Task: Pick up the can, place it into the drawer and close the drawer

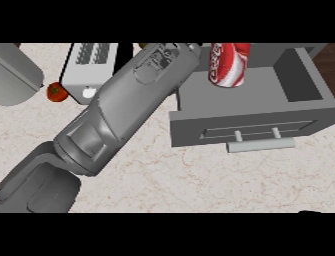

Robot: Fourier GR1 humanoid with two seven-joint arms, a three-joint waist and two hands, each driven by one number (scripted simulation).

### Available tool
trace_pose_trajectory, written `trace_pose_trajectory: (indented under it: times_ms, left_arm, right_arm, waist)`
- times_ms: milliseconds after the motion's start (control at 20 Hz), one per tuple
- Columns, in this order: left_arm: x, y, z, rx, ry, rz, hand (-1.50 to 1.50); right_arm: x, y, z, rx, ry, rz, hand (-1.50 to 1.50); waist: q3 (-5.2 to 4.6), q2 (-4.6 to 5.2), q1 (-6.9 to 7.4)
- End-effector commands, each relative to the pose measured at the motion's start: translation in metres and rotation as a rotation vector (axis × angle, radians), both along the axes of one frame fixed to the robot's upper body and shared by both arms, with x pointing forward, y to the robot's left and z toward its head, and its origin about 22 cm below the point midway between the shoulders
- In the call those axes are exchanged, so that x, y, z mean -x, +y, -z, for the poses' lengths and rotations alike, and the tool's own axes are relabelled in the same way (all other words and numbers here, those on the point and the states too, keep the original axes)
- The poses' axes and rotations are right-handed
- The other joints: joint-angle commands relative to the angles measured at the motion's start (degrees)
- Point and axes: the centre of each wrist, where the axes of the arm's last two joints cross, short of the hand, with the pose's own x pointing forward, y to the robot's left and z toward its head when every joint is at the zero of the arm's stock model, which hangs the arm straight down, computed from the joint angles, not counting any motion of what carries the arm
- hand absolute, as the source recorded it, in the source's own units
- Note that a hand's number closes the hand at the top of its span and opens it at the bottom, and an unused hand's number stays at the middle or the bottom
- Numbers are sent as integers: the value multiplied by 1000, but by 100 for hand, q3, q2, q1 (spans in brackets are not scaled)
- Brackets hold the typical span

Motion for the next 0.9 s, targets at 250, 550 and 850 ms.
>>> trace_pose_trajectory:
  times_ms: [250,550,850]
  left_arm:
    - [-4,9,32,-72,-9,-47,150]
    - [-7,14,44,-129,-35,-52,150]
    - [-7,20,59,-111,-36,-125,-150]
  right_arm:
    - [-13,-3,1,7,-20,-39,-150]
    - [-3,5,-7,4,-24,-3,-150]
    - [-7,13,-4,29,-28,-43,-150]
  waist:
    - [9,63,-180]
    - [0,34,-136]
    - [2,94,-280]
